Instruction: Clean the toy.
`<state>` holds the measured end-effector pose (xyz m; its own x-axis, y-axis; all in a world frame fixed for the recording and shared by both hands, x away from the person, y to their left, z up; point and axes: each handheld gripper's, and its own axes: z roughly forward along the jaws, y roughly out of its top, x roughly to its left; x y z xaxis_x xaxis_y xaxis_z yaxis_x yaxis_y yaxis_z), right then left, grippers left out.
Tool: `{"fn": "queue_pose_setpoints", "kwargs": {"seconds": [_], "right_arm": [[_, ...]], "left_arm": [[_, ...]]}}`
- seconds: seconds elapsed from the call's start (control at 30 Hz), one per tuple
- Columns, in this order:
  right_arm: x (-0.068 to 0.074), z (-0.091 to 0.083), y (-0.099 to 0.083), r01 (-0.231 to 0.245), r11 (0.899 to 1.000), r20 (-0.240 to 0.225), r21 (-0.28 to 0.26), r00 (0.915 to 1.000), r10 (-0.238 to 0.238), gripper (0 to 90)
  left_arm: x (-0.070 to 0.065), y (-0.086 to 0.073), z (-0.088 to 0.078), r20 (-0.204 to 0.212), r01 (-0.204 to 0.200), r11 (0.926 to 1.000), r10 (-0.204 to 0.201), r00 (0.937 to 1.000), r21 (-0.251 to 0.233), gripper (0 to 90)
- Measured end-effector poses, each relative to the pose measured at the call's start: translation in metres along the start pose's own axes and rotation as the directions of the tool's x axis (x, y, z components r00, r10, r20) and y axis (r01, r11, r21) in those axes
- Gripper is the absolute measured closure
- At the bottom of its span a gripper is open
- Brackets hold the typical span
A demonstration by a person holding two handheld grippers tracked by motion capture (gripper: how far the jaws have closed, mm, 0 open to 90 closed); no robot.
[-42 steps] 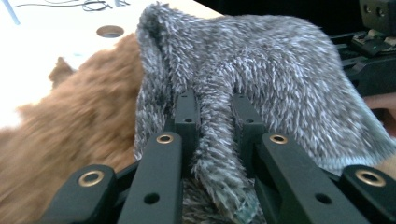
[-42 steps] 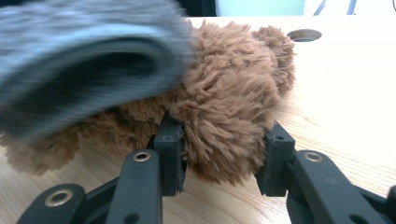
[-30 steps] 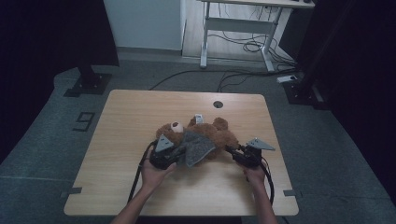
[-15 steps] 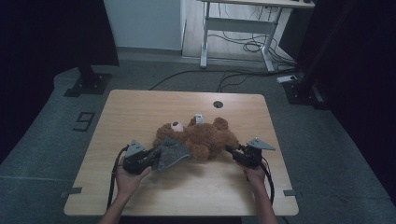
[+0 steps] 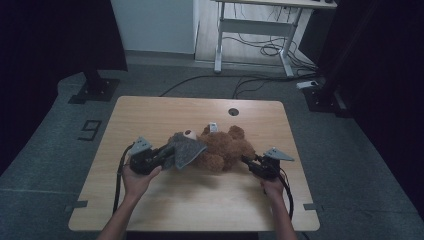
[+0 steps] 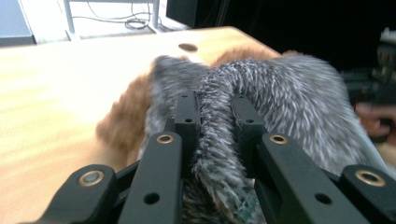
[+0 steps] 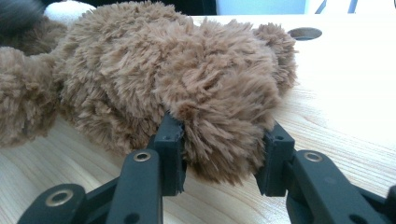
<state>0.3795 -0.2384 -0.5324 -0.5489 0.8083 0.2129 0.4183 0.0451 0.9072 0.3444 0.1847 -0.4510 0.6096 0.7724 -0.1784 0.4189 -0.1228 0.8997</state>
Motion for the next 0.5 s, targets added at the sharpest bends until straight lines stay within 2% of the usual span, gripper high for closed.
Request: {"fn": "queue_pose_setpoints", "kwargs": {"seconds": [0.03, 0.07, 0.1, 0.13, 0.2, 0.23, 0.27, 0.33, 0.37, 0.4, 0.43, 0.47, 0.5], "right_arm": [[0.0, 0.0, 0.0, 0.003, 1.0, 0.0, 0.0, 1.0, -0.003, 60.1], [0.0, 0.0, 0.0, 0.003, 1.0, 0.0, 0.0, 1.0, -0.003, 60.1], [0.0, -0.001, 0.0, 0.002, 1.0, -0.001, 0.0, 1.0, -0.002, 60.1], [0.0, -0.001, 0.0, 0.002, 1.0, -0.001, 0.0, 1.0, -0.002, 60.1], [0.0, -0.001, 0.0, 0.002, 1.0, -0.001, 0.0, 1.0, -0.002, 60.1], [0.0, -0.001, 0.0, 0.003, 1.0, -0.001, 0.001, 1.0, -0.003, 60.1], [0.0, -0.001, 0.0, 0.003, 1.0, -0.001, 0.001, 1.0, -0.003, 60.1], [0.001, -0.001, 0.0, 0.005, 1.0, 0.0, 0.002, 1.0, -0.005, 60.0], [0.001, -0.002, 0.0, 0.006, 1.0, 0.0, 0.003, 1.0, -0.006, 60.1], [0.001, -0.002, 0.0, 0.006, 1.0, 0.0, 0.003, 1.0, -0.006, 60.1], [0.0, -0.002, -0.001, 0.007, 1.0, -0.002, 0.004, 1.0, -0.007, 60.0], [0.0, -0.002, -0.001, 0.007, 1.0, -0.003, 0.005, 1.0, -0.007, 59.9], [0.0, -0.002, -0.001, 0.007, 1.0, -0.003, 0.005, 1.0, -0.007, 59.9]], "left_arm": [[-0.002, 0.013, 0.008, 0.012, 0.009, 0.9999, -0.009, 0.9999, -0.01, 75.9], [-0.002, 0.013, 0.008, 0.012, 0.009, 0.9999, -0.009, 0.9999, -0.01, 75.9], [-0.006, 0.025, 0.02, 0.015, 0.006, 0.9999, -0.006, 0.9999, -0.008, 75.9], [-0.006, 0.025, 0.02, 0.015, 0.006, 0.9999, -0.006, 0.9999, -0.008, 75.9], [-0.009, 0.035, 0.033, 0.009, -0.007, 0.9999, 0.007, 0.9999, 0.008, 75.9], [-0.012, 0.042, 0.046, -0.007, -0.024, 0.9993, 0.024, 0.9997, 0.028, 75.9], [-0.012, 0.042, 0.046, -0.007, -0.024, 0.9993, 0.024, 0.9997, 0.028, 75.8], [-0.011, 0.048, 0.06, -0.031, -0.041, 0.9978, 0.042, 0.9986, 0.053, 75.8], [-0.008, 0.049, 0.067, -0.04, -0.03, 0.9972, 0.032, 0.9987, 0.069, 75.8], [-0.008, 0.049, 0.067, -0.04, -0.03, 0.9972, 0.032, 0.9987, 0.069, 75.7], [-0.005, 0.046, 0.077, -0.04, -0.03, 0.9938, 0.034, 0.9986, 0.107, 75.6], [-0.005, 0.046, 0.077, -0.04, -0.03, 0.9938, 0.034, 0.9986, 0.107, 75.4], [-0.003, 0.042, 0.081, -0.035, -0.032, 0.9907, 0.037, 0.9987, 0.132, 75.4]]}}
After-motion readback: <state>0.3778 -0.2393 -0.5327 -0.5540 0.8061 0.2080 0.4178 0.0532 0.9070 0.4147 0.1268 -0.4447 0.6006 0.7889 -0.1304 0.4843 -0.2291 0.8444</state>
